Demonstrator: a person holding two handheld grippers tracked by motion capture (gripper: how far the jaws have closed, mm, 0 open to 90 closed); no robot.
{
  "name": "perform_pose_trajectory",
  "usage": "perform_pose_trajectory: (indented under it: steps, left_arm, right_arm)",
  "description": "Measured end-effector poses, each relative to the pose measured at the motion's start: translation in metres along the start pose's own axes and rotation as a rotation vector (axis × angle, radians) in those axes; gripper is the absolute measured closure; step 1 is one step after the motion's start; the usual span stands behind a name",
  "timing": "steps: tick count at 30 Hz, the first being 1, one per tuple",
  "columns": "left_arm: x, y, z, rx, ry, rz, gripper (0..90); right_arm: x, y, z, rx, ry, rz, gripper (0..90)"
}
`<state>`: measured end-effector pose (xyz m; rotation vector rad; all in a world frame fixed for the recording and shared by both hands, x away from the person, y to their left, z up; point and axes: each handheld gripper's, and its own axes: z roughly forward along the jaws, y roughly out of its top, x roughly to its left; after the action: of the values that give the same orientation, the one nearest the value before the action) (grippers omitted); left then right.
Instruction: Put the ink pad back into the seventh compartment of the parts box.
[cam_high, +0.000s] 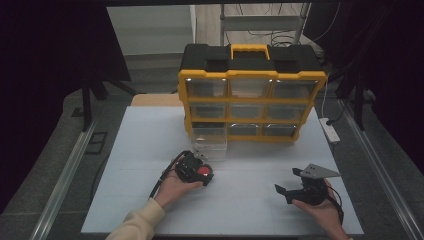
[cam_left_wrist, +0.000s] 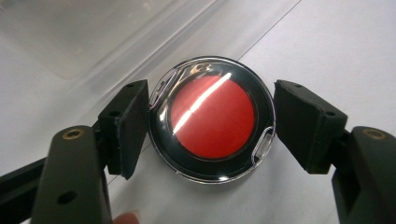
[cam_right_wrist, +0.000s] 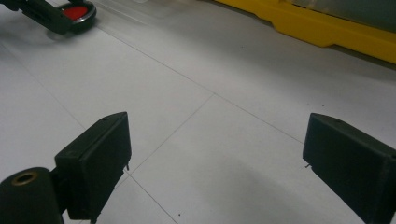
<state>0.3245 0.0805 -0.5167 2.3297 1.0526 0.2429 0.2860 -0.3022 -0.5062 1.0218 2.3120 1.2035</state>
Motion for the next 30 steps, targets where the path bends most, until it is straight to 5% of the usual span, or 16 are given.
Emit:
perform_pose_trajectory:
  steps: [14, 30]
  left_arm:
    - [0.001, -0.005, -0.032, -0.096, -0.004, -0.001, 30.1]
    - [0.002, -0.008, -0.051, -0.152, -0.011, -0.004, 30.1]
  right_arm:
    - [0.000, 0.000, 0.000, -0.003, -0.001, 0.000, 7.8]
    - [0.000, 0.000, 0.000, -0.002, -0.002, -0.001, 7.8]
